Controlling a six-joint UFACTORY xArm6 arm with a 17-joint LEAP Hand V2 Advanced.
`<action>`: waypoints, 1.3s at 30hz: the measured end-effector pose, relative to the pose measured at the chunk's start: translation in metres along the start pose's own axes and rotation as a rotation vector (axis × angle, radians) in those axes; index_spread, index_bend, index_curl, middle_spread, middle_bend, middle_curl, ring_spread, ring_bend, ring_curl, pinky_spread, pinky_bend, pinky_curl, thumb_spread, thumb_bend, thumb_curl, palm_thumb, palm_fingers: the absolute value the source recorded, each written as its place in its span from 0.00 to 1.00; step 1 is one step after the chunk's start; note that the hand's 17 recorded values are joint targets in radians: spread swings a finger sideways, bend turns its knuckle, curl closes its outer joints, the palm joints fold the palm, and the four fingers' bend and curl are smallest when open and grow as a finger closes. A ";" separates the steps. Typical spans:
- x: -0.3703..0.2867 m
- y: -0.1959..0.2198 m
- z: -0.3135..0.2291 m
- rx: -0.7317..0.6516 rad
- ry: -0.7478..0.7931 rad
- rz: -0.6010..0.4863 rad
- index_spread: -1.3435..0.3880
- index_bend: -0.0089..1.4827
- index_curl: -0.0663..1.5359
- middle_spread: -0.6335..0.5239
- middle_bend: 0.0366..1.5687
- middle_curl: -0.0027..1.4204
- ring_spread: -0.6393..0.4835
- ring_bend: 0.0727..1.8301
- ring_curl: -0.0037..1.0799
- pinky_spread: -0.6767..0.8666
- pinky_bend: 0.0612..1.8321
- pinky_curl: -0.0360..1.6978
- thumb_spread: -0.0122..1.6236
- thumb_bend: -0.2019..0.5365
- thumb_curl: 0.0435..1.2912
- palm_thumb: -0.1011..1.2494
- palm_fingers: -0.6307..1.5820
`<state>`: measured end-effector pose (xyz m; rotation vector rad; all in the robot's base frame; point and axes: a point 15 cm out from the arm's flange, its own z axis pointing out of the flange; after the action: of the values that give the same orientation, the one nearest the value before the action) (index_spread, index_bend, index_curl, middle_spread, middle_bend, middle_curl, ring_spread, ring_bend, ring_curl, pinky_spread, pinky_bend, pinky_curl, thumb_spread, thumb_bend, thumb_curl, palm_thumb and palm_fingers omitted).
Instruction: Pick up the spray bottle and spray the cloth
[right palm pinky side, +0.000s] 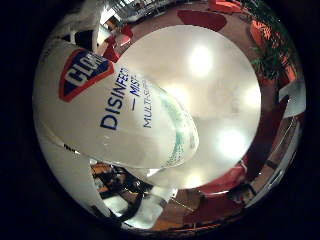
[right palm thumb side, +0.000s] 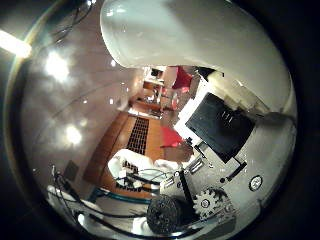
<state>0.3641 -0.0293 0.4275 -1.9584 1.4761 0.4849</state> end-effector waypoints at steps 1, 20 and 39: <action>-0.006 0.002 0.001 -0.036 0.021 -0.013 0.65 0.79 0.55 0.43 0.89 0.53 0.39 0.77 0.66 0.34 0.61 0.72 0.53 0.25 0.63 0.77 0.79; -0.075 0.030 0.092 -0.559 0.462 -0.154 0.65 0.79 0.55 0.43 0.89 0.52 0.39 0.76 0.67 0.34 0.58 0.78 0.56 0.25 0.64 0.75 0.79; -0.031 0.041 0.192 -0.969 0.835 -0.062 0.65 0.79 0.55 0.43 0.88 0.52 0.39 0.76 0.68 0.33 0.58 0.79 0.58 0.25 0.63 0.75 0.79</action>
<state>0.3313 0.1157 0.2952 -3.2390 1.8327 0.4003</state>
